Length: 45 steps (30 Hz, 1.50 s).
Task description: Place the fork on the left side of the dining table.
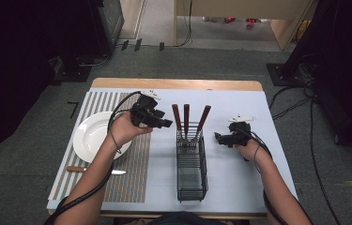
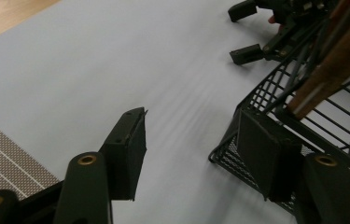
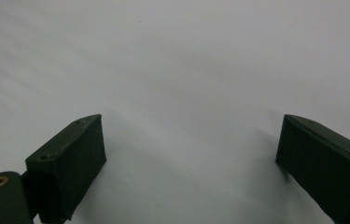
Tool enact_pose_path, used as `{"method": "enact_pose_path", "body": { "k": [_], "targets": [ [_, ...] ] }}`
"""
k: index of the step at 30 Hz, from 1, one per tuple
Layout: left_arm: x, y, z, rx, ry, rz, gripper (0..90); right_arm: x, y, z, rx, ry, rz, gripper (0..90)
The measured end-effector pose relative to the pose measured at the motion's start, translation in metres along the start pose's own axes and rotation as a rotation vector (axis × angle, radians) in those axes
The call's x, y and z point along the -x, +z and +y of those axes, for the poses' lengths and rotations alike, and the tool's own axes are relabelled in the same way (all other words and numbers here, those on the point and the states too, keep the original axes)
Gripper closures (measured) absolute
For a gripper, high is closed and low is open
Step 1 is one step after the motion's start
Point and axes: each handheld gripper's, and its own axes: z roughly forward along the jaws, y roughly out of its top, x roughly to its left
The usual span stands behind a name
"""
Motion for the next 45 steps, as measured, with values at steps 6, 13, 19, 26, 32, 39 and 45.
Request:
{"method": "enact_pose_path", "body": {
  "k": [6, 13, 19, 26, 32, 39, 45],
  "targets": [
    [0.006, -0.014, 0.006, 0.028, 0.017, 0.009, 47.6, 0.0, 0.0, 0.0, 0.0, 0.0, -0.001, 7.3],
    [0.012, -0.026, 0.012, 0.052, 0.023, 0.0, 48.2, 0.0, 0.0, 0.0, 0.0, 0.0, 0.0, 7.3],
    [0.021, -0.036, 0.018, 0.072, 0.047, -0.01, 51.6, 0.0, 0.0, 0.0, 0.0, 0.002, -0.001, 7.3],
    [0.028, -0.041, 0.024, 0.08, 0.065, -0.033, 52.6, 0.0, 0.0, 0.0, 0.0, 0.002, -0.001, 7.3],
    [0.032, -0.039, 0.031, 0.082, 0.085, -0.052, 56.0, 0.0, 0.0, 0.0, -0.001, 0.002, -0.001, 7.3],
    [0.034, -0.036, 0.04, 0.084, 0.096, -0.077, 61.1, 0.0, 0.0, 0.0, 0.0, 0.001, -0.001, 7.3],
    [0.035, -0.033, 0.041, 0.083, 0.111, -0.093, 69.6, 0.0, 0.0, 0.0, 0.0, 0.001, -0.001, 7.3]
  ]
}}
